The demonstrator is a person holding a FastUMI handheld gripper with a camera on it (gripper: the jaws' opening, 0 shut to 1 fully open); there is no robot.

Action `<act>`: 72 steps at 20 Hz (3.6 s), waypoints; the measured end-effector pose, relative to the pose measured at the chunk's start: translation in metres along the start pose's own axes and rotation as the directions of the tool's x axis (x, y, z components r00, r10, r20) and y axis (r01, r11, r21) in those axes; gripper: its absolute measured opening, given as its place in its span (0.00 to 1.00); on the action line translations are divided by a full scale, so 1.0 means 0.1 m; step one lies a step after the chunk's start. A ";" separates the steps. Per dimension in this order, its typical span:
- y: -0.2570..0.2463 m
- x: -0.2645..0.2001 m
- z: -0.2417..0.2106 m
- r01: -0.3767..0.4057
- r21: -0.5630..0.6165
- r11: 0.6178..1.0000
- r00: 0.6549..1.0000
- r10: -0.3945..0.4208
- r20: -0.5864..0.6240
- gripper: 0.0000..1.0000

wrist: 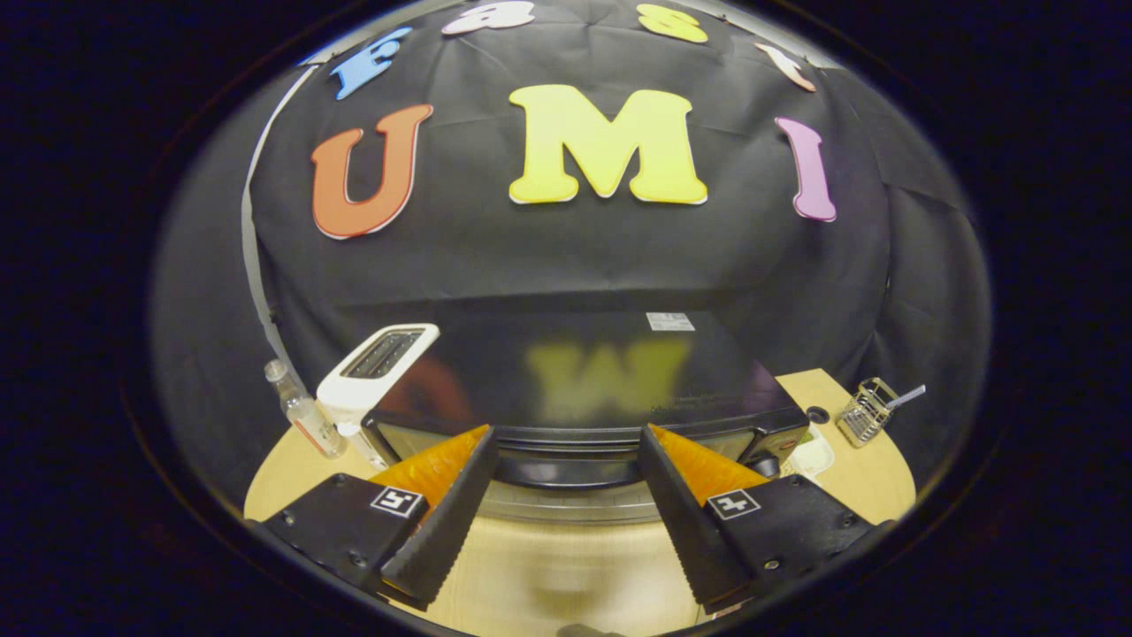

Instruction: Open the toaster oven, put the food inside, and close the toaster oven door.

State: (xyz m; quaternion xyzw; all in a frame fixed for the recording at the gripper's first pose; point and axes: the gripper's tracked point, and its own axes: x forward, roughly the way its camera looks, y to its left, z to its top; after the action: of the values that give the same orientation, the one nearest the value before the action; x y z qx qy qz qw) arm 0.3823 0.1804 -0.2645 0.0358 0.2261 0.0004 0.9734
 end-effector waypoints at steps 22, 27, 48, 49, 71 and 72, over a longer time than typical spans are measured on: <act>-0.02 -0.48 -0.06 0.047 -0.065 0.997 0.997 -0.043 0.061 0.99; -0.01 -0.14 0.24 0.051 -0.043 0.998 0.997 -0.049 0.058 0.99; -0.07 -0.59 -0.65 0.059 -0.058 0.997 0.996 -0.062 -0.061 1.00; -0.07 -0.65 -0.76 0.059 -0.055 0.997 0.995 -0.063 -0.080 1.00; -0.14 -0.71 -2.25 0.057 -0.043 0.997 0.943 -0.068 -0.325 1.00; -0.14 -0.71 -2.29 0.056 -0.044 0.997 0.940 -0.068 -0.335 1.00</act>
State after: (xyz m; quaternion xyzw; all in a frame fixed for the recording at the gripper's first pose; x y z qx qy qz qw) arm 0.2176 0.1811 -0.4393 0.0116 0.3900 -0.0205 0.9205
